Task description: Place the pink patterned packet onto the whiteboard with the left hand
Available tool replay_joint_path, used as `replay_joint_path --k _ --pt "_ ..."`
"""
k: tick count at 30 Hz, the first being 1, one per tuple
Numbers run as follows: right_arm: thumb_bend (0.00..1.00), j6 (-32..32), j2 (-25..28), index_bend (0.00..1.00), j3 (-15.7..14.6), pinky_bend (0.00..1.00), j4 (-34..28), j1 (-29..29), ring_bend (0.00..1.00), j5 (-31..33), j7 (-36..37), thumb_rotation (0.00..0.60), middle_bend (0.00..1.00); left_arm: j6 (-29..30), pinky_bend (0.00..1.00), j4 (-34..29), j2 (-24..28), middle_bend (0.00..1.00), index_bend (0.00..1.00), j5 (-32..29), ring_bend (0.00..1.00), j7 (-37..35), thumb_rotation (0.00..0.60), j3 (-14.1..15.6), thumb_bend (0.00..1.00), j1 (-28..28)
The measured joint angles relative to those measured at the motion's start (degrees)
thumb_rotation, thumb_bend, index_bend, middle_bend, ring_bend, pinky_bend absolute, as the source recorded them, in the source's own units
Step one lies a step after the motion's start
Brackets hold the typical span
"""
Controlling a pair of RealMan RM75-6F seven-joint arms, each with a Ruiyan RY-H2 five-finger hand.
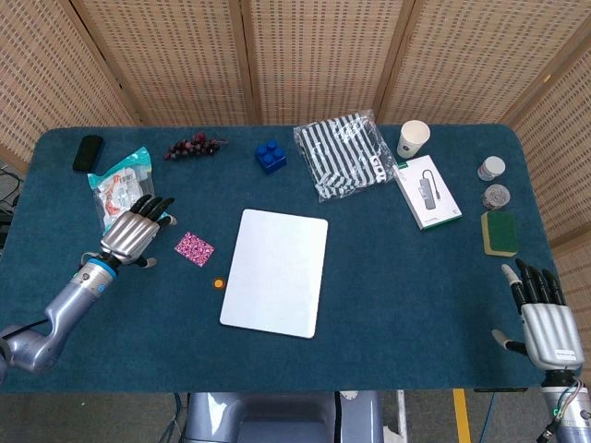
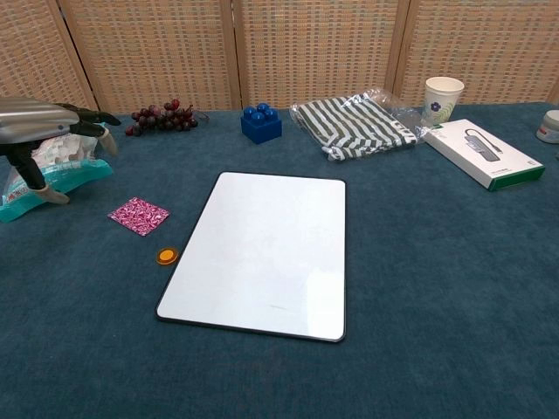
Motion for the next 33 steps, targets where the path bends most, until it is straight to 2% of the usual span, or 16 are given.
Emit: replay_joint_path --k 10,33 --pt "0.0 -0.6 0.5 0.0 -0.1 0.0 -0.4 0.1 0.0 0.5 0.8 0.6 0.0 -4.3 0.0 3.6 -5.4 0.0 0.3 -3.0 0.0 5.5 0.6 0.7 0.21 -4.3" --pt "0.0 -1.3 1.1 0.0 -0.3 0.0 -0.7 0.2 0.0 0.6 2.3 0.6 0.0 -5.9 0.0 8.5 -11.6 0.0 0.31 -11.2 0.0 14.4 0.6 2.0 0.22 -7.4"
